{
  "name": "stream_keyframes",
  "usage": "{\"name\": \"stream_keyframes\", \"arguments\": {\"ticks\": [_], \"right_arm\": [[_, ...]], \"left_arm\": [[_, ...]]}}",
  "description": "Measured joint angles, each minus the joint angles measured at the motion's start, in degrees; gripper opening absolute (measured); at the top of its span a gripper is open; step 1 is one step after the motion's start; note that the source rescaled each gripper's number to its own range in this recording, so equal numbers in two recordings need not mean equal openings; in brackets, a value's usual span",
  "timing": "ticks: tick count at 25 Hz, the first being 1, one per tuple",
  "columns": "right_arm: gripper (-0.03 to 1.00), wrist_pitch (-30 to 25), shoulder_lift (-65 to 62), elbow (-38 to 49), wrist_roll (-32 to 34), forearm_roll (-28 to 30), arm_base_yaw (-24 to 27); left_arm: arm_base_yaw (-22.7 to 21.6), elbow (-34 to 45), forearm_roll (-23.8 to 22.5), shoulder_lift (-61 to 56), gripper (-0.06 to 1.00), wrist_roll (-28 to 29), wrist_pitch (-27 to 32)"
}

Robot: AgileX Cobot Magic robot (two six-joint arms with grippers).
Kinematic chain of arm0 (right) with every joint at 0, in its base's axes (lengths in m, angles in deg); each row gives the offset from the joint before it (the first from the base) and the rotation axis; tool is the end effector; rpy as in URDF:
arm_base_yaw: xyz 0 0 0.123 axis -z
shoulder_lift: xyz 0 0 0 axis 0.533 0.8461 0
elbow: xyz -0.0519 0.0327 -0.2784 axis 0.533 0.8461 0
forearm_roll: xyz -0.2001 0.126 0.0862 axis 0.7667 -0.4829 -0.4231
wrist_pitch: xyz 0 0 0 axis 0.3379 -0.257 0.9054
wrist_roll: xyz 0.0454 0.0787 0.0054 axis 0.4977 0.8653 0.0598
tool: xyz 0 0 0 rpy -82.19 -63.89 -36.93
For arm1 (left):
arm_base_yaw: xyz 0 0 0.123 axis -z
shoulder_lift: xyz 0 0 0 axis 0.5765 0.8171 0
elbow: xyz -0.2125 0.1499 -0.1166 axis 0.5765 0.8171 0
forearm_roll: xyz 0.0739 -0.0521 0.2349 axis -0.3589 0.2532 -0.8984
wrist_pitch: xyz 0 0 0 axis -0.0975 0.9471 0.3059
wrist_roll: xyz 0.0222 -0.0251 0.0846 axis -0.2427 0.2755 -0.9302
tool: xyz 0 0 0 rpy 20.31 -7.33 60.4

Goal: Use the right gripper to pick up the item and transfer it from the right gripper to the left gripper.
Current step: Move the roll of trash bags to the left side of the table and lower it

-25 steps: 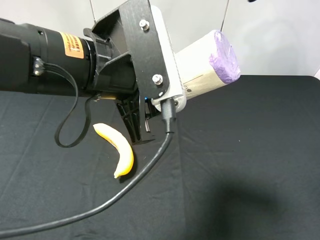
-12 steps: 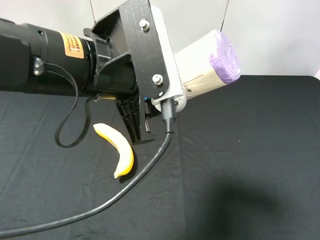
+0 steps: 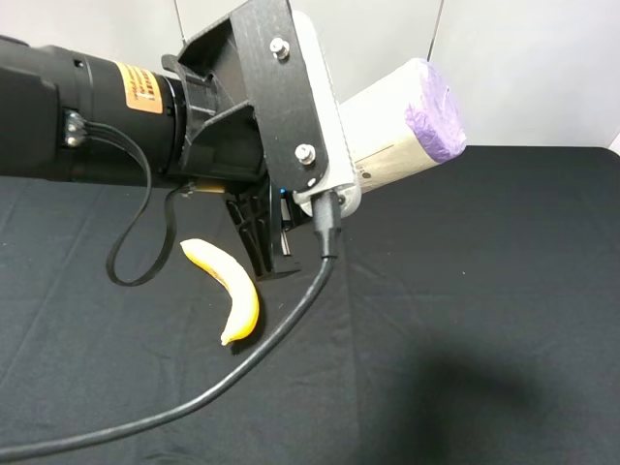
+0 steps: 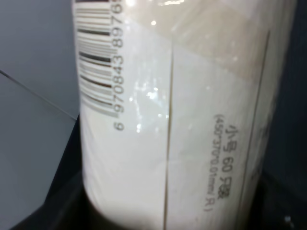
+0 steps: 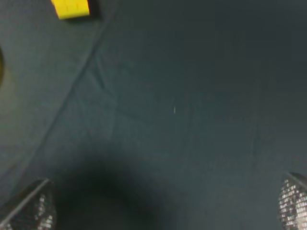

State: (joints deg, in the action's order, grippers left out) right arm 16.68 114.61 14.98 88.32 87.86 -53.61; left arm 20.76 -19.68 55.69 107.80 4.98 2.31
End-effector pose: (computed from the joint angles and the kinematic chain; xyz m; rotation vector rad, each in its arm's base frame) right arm 0.0508 0.0198 0.3582 -0.4505 2.3094 0.1779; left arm 0.1646 -0.2411 0.2930 1.3874 1.3233 -0.2027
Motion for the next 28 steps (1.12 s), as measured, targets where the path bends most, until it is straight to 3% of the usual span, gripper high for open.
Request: {"name": "stream_keyframes", "arguments": {"ticks": [7, 15, 28], "right_arm": [[1.0, 0.8, -12.4, 11.7, 0.0, 0.0, 0.0], [1.0, 9.4, -25.2, 21.0, 0.0, -1.0, 0.0], [1.0, 10.8, -27.6, 21.6, 0.0, -1.3, 0.0]], "left_arm": [[0.0, 0.0, 0.1, 0.0, 0.01, 0.0, 0.1], [0.0, 0.0, 0.1, 0.0, 0.01, 0.7, 0.4], [0.0, 0.0, 0.1, 0.0, 0.01, 1.5, 0.5]]}}
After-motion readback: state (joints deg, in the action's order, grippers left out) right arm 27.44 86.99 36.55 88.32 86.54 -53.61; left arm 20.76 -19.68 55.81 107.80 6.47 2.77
